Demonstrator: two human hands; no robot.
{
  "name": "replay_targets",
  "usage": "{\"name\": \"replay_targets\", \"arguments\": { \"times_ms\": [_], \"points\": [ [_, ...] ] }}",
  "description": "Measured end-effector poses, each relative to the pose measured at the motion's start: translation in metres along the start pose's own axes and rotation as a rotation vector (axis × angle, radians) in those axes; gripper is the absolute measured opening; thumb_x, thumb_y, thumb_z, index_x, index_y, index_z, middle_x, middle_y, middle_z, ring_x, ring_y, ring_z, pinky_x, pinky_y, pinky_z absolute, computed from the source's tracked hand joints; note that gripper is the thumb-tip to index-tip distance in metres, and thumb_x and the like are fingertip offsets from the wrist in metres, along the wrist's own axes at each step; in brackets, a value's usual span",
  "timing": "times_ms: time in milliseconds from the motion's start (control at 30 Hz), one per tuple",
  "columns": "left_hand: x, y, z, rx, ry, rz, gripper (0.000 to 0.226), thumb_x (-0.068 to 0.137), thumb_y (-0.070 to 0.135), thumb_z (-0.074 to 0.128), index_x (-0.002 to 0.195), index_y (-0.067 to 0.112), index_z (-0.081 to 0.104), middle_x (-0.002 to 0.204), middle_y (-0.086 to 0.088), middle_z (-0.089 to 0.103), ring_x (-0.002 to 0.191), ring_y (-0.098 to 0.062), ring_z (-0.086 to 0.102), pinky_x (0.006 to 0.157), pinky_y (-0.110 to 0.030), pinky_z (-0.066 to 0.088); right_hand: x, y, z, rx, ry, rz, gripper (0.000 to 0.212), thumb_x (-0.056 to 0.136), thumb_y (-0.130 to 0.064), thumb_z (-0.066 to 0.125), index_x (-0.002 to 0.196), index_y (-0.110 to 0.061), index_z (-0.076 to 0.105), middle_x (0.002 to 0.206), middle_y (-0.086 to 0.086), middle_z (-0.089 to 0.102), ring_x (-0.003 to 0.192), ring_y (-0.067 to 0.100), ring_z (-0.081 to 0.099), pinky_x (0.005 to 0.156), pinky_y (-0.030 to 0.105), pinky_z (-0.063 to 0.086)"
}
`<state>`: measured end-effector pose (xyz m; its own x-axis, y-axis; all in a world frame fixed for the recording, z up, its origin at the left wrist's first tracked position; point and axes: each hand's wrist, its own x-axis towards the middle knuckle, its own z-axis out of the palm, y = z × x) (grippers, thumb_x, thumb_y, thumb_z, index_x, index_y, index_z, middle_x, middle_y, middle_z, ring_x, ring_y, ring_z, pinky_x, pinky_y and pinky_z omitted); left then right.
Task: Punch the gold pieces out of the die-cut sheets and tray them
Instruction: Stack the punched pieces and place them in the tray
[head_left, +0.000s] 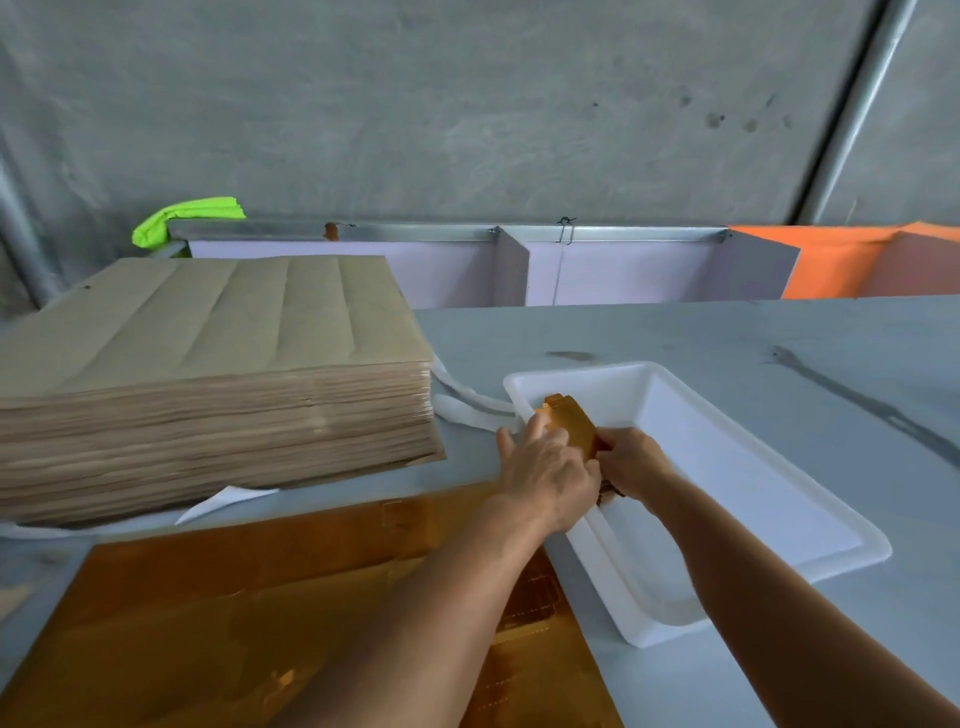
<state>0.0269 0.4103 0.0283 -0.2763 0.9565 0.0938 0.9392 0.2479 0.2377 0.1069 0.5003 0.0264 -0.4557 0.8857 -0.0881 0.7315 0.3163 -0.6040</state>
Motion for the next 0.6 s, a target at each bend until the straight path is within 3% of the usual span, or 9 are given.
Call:
{"name": "replay_targets", "arguments": {
  "times_ms": [67, 133, 167, 233, 300, 367, 467, 533, 600],
  "points": [
    [-0.006, -0.004, -0.005, -0.074, -0.002, 0.051, 0.046, 0.101, 0.035, 0.023, 0.121, 0.016, 0.060, 0.137, -0.003, 0.044, 0.135, -0.021, 0.021, 0.106, -0.050, 0.023, -0.005, -0.005, 0.000, -0.009, 0.008, -0.032, 0.024, 0.087, -0.002, 0.047, 0.105, -0.002, 0.062, 0.106, 0.024, 0.066, 0.101, 0.037, 0.063, 0.087, 0.044, 0.052],
    [-0.017, -0.010, -0.007, -0.163, 0.096, 0.118, 0.041, 0.102, 0.034, 0.028, 0.129, 0.015, 0.053, 0.144, -0.003, 0.039, 0.137, -0.020, 0.022, 0.105, -0.048, 0.027, -0.012, -0.011, -0.002, 0.001, 0.113, -0.023, 0.040, 0.092, -0.006, 0.049, 0.131, 0.001, 0.051, 0.128, 0.023, 0.057, 0.117, 0.036, 0.055, 0.100, 0.044, 0.043],
    [-0.026, -0.014, -0.007, -0.196, 0.167, 0.139, 0.040, 0.103, 0.033, 0.029, 0.132, 0.013, 0.049, 0.146, -0.004, 0.037, 0.137, -0.019, 0.023, 0.105, -0.046, 0.027, -0.017, -0.014, -0.004, 0.037, 0.187, -0.020, 0.039, 0.093, -0.007, 0.049, 0.132, 0.000, 0.052, 0.131, 0.021, 0.056, 0.119, 0.036, 0.054, 0.101, 0.042, 0.042],
    [-0.048, -0.022, -0.008, -0.213, 0.262, 0.154, 0.040, 0.103, 0.031, 0.032, 0.133, 0.011, 0.047, 0.145, -0.005, 0.040, 0.135, -0.020, 0.028, 0.103, -0.044, 0.029, -0.032, -0.023, -0.006, 0.073, 0.322, -0.077, 0.027, 0.093, -0.007, 0.046, 0.109, 0.002, 0.066, 0.114, 0.026, 0.064, 0.102, 0.042, 0.060, 0.090, 0.045, 0.048],
    [-0.074, -0.035, -0.009, -0.192, 0.210, 0.128, 0.042, 0.102, 0.032, 0.033, 0.137, 0.012, 0.044, 0.146, -0.004, 0.039, 0.137, -0.019, 0.029, 0.107, -0.043, 0.026, -0.051, -0.035, -0.004, 0.064, 0.369, -0.166, 0.024, 0.092, -0.009, 0.048, 0.094, 0.004, 0.068, 0.096, 0.029, 0.066, 0.086, 0.047, 0.061, 0.079, 0.048, 0.051],
    [-0.101, -0.052, -0.014, -0.154, 0.099, 0.070, 0.047, 0.102, 0.036, 0.032, 0.143, 0.014, 0.039, 0.152, -0.002, 0.033, 0.141, -0.018, 0.025, 0.113, -0.041, 0.017, -0.075, -0.048, 0.004, 0.076, 0.393, -0.270, 0.023, 0.091, -0.010, 0.052, 0.094, 0.005, 0.069, 0.097, 0.026, 0.068, 0.087, 0.045, 0.061, 0.077, 0.040, 0.050],
    [-0.145, -0.080, -0.026, -0.094, 0.011, -0.005, 0.048, 0.101, 0.036, 0.037, 0.145, 0.019, 0.035, 0.155, 0.000, 0.028, 0.143, -0.015, 0.021, 0.116, -0.040, 0.013, -0.118, -0.062, 0.024, 0.117, 0.371, -0.397, 0.018, 0.092, -0.013, 0.059, 0.098, -0.003, 0.072, 0.099, 0.014, 0.071, 0.082, 0.026, 0.060, 0.069, 0.023, 0.036],
    [-0.178, -0.098, -0.033, -0.062, -0.050, -0.069, 0.048, 0.100, 0.033, 0.043, 0.146, 0.023, 0.033, 0.157, 0.003, 0.023, 0.144, -0.016, 0.019, 0.116, -0.039, 0.012, -0.148, -0.064, 0.042, 0.151, 0.280, -0.428, 0.018, 0.091, -0.014, 0.061, 0.101, -0.005, 0.073, 0.100, 0.010, 0.071, 0.084, 0.019, 0.061, 0.071, 0.017, 0.037],
    [-0.209, -0.116, -0.039, -0.029, -0.129, -0.146, 0.051, 0.098, 0.029, 0.047, 0.146, 0.025, 0.032, 0.158, 0.003, 0.017, 0.145, -0.019, 0.016, 0.116, -0.040, 0.011, -0.174, -0.061, 0.060, 0.154, 0.154, -0.418, 0.018, 0.091, -0.016, 0.062, 0.103, -0.007, 0.072, 0.104, 0.007, 0.070, 0.089, 0.014, 0.060, 0.075, 0.019, 0.042]
  ]
}}
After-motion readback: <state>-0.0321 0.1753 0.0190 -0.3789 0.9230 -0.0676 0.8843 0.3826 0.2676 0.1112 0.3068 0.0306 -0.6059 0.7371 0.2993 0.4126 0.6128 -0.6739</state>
